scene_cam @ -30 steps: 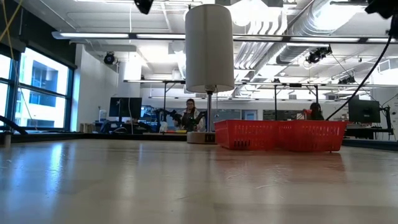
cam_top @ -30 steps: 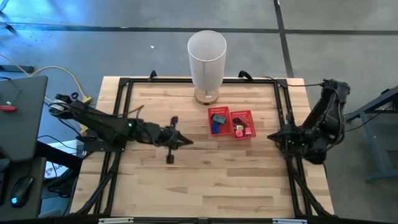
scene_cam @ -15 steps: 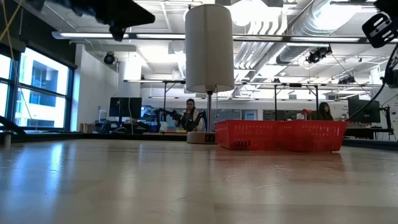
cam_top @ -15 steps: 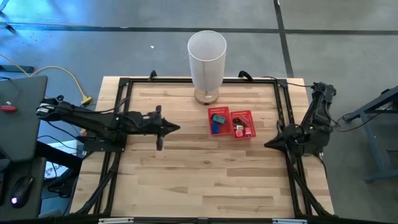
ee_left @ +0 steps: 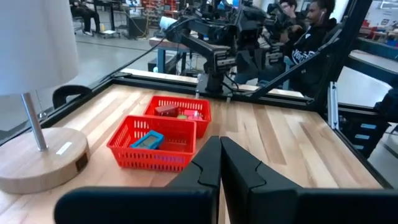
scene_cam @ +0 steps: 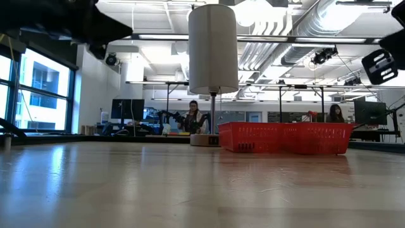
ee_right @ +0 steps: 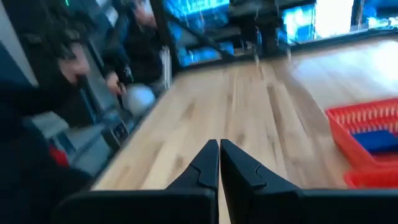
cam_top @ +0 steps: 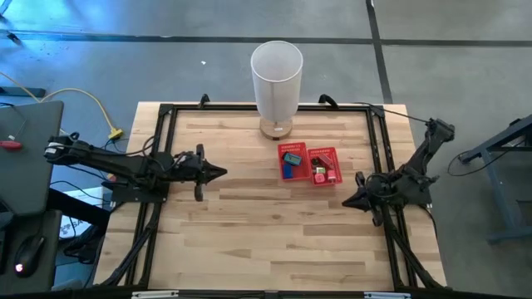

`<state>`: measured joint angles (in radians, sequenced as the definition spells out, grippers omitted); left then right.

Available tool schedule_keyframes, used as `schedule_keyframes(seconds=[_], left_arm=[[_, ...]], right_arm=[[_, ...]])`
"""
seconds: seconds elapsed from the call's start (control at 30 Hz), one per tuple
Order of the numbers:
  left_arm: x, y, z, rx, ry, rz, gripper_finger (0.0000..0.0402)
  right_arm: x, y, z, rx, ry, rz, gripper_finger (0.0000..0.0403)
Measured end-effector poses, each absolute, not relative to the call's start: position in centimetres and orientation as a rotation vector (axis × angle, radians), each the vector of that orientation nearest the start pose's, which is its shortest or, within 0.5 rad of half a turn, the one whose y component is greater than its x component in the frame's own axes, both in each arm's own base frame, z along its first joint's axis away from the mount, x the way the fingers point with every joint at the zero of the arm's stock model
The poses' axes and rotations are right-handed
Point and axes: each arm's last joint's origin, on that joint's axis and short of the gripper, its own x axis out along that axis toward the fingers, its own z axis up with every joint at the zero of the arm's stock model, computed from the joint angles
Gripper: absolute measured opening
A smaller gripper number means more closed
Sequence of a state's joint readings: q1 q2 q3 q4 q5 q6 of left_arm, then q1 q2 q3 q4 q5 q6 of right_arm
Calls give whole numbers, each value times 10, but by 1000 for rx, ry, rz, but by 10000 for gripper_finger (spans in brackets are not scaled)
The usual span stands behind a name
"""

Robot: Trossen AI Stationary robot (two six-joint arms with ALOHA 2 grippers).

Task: Pick & Place Office items
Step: Return to Home Position

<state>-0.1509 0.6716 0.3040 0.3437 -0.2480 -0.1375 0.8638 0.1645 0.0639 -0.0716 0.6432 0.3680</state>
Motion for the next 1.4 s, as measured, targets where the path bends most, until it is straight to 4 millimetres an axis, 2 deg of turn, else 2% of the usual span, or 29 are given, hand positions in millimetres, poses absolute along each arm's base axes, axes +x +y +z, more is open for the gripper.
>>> schedule_keyframes(seconds=[0.17,0.47,0.73,0.97,1.17,1.4], left_arm=[[152,-14,223,-120,20,96,0],[137,-4,197,-120,51,105,0],[115,5,189,-152,142,143,0],[98,6,192,-173,77,97,0],[96,6,172,-209,-44,109,0],[99,8,167,-210,-17,166,0]], right_arm=[[84,63,162,252,125,282,2],[90,58,156,215,153,230,2],[95,56,151,185,192,153,2],[96,55,149,174,205,139,2],[96,55,149,169,206,141,2],[96,55,149,167,208,141,2]])
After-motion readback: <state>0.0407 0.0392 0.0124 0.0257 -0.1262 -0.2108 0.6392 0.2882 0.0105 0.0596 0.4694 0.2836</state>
